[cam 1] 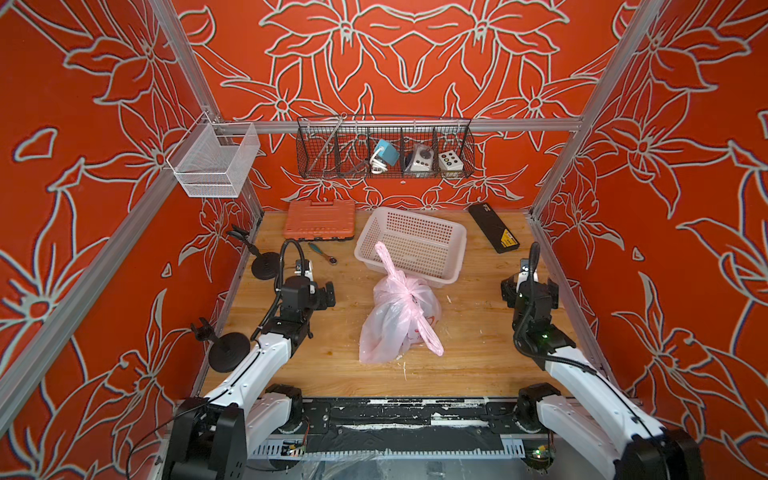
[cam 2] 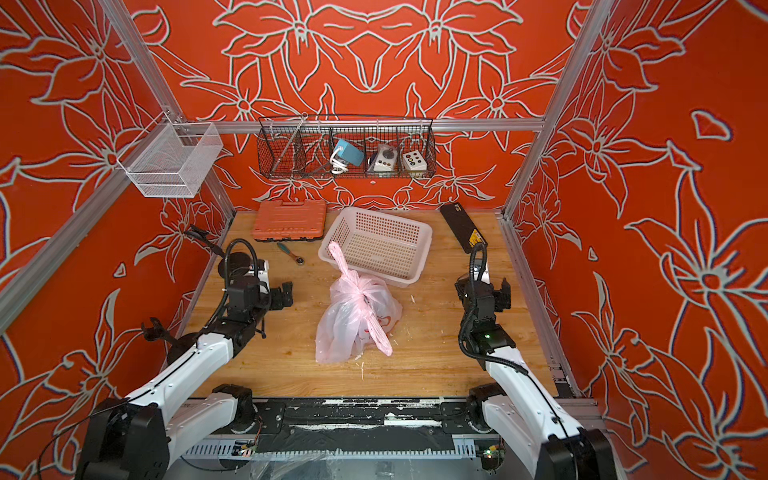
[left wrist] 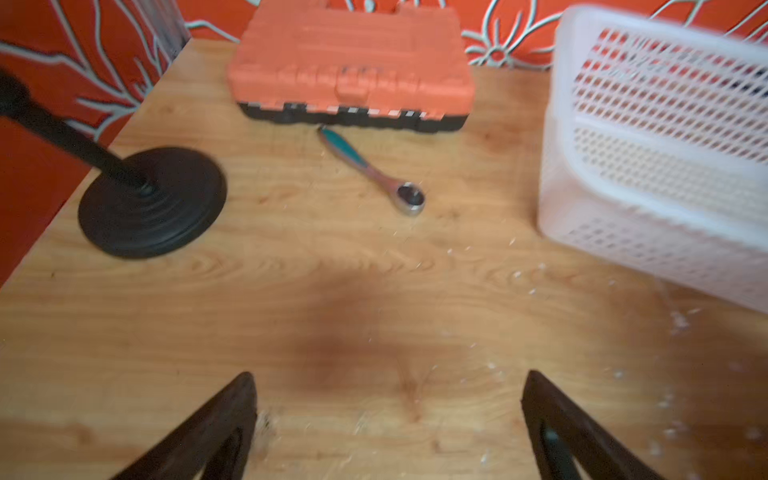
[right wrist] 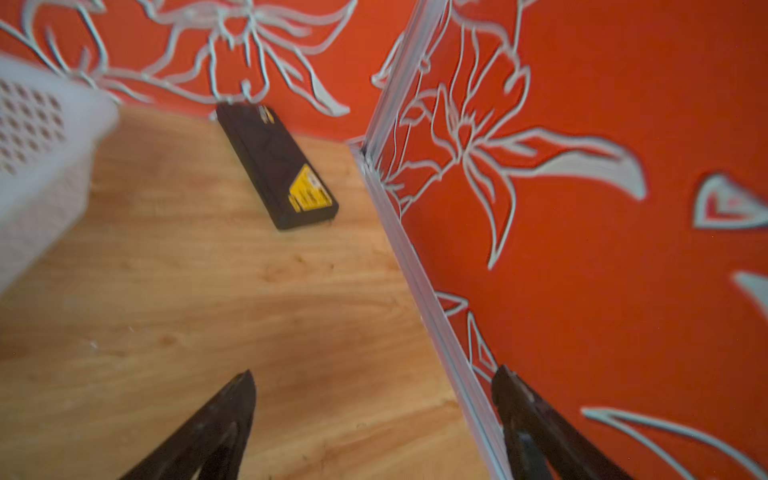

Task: Place the pineapple into a plastic bag & tie a knot
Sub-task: Reset both arms

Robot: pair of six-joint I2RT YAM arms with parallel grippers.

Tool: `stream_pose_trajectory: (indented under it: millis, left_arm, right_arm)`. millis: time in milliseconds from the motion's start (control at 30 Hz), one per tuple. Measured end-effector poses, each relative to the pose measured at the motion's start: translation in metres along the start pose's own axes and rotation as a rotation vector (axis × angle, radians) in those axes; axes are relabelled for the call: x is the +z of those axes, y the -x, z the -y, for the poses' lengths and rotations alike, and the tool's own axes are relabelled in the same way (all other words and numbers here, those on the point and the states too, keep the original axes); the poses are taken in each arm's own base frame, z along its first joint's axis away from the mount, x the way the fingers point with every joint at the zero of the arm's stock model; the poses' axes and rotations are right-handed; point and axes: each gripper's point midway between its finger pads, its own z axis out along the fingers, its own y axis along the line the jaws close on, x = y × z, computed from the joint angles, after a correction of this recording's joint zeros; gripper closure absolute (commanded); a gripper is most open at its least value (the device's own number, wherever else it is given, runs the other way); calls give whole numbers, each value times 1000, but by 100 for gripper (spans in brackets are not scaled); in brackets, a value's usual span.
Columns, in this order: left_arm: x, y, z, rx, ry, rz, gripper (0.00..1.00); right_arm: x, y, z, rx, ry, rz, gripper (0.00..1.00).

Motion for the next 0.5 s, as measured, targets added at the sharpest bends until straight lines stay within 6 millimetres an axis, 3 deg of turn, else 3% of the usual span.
stream_pose_trajectory:
  millis: [67,133,400,433,500]
  left_arm:
    - [5,-16,-12,9,42,-12,2]
    - [11,-21,-17,22,60,6,2]
    - [50,-21,-13,37,12,57,2]
    - [53,-25,-12,40,8,54,2]
    - [56,-30,-12,38,2,42,2]
  right_arm:
    - [12,-28,-8,-13,11,-60,5]
    - [22,-41,-19,-22,36,-84,4]
    - [52,-42,-50,37,104,-40,7]
    - [53,-44,-52,39,113,-45,2]
    - [54,-40,-51,63,119,-22,2]
